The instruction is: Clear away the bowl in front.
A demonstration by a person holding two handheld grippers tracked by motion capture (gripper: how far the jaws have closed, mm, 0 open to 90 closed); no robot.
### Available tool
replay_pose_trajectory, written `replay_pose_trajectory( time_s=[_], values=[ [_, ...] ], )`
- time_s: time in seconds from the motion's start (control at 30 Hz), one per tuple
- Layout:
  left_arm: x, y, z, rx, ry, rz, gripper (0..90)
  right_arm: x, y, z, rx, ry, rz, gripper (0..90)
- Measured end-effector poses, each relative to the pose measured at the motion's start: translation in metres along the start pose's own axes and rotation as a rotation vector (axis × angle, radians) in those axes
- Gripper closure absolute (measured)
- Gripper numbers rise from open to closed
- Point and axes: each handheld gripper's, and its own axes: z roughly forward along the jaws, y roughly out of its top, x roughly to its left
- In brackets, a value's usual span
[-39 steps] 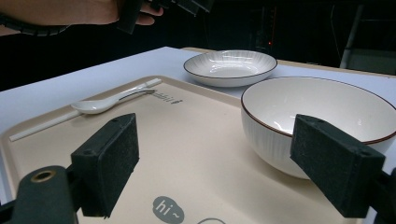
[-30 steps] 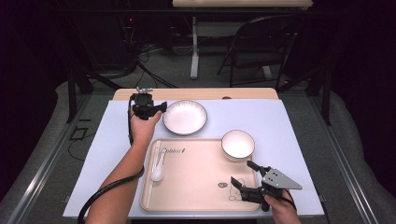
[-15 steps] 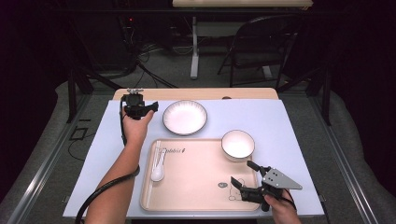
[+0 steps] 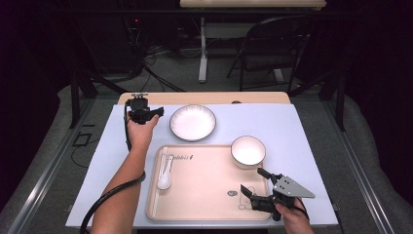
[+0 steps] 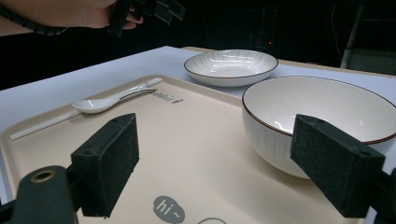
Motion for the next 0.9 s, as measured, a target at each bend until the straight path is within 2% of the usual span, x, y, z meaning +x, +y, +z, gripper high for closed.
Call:
replay_pose_trajectory(
  time_s=[0.13, 0.4, 0.5, 0.57, 0.9],
  values=[
    [0.002, -0.003, 0.008, 0.029, -0.012, -0.021, 43.9, 0.000, 0.000, 0.000, -0.002, 0.000, 0.000, 14.7],
    [0.006, -0.009, 0.022, 0.065, 0.002, -0.039, 44.0, 0.000, 0.000, 0.000, -0.001, 0.001, 0.002, 14.7],
    [0.007, -0.015, 0.029, 0.094, -0.016, -0.069, 45.3, 0.000, 0.000, 0.000, -0.003, -0.001, -0.001, 14.7],
    [0.007, -0.016, 0.030, 0.101, -0.020, -0.075, 45.5, -0.001, 0.000, 0.000, -0.002, -0.001, 0.001, 14.7],
    [-0.007, -0.024, 0.045, 0.153, -0.050, -0.077, 43.7, 0.000, 0.000, 0.000, -0.001, 0.000, 0.004, 14.7]
  ],
)
